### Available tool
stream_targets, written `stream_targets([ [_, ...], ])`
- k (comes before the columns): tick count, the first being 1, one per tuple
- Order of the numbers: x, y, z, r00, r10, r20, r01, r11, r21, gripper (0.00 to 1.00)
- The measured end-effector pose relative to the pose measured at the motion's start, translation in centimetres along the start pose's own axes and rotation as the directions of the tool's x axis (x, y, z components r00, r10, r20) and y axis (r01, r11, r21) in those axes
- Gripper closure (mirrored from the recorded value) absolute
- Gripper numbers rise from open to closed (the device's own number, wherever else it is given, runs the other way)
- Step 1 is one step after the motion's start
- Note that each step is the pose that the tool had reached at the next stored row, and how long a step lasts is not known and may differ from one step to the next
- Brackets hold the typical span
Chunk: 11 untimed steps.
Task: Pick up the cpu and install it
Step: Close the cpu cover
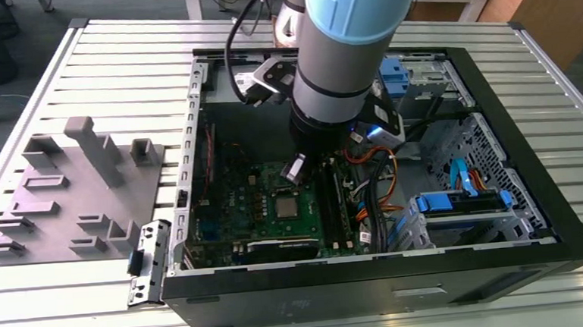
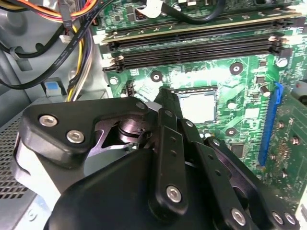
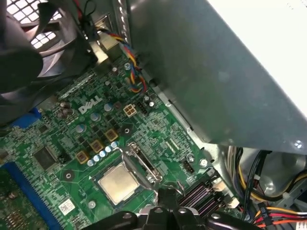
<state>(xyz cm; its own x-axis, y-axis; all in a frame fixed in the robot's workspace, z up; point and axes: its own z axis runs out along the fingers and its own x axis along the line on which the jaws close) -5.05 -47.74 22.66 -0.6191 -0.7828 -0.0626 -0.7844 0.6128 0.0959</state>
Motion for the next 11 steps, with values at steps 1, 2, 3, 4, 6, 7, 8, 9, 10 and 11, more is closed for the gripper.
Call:
stream_targets([
  [1, 0.08, -0.06, -0.01, 1.0, 0.0, 0.0, 0.0, 1.0, 0.0, 0.89],
  [2, 0.15, -0.11, -0.02, 1.0, -0.001, -0.0001, 0.001, 1.0, -0.0001, 0.89],
  [3, 0.21, -0.16, -0.03, 1.0, -0.001, -0.0002, 0.001, 1.0, 0.0, 0.89],
  [4, 0.26, -0.2, -0.04, 1.0, -0.001, -0.0003, 0.001, 1.0, 0.0001, 0.89],
  [6, 0.36, -0.28, -0.05, 1.0, -0.001, -0.0006, 0.001, 1.0, 0.0002, 0.89],
  [7, 0.41, -0.32, -0.06, 1.0, -0.002, -0.0007, 0.002, 1.0, 0.0003, 0.89],
  [8, 0.46, -0.36, -0.07, 1.0, -0.002, -0.0008, 0.002, 1.0, 0.0004, 0.89],
  [9, 0.5, -0.39, -0.07, 1.0, -0.002, -0.001, 0.002, 1.0, 0.0005, 0.89],
  [10, 0.52, -0.41, -0.08, 1.0, -0.002, -0.0011, 0.002, 1.0, 0.0006, 0.89],
  [11, 0.51, -0.44, -0.08, 1.0, -0.002, -0.0013, 0.002, 1.0, 0.0006, 0.89],
])
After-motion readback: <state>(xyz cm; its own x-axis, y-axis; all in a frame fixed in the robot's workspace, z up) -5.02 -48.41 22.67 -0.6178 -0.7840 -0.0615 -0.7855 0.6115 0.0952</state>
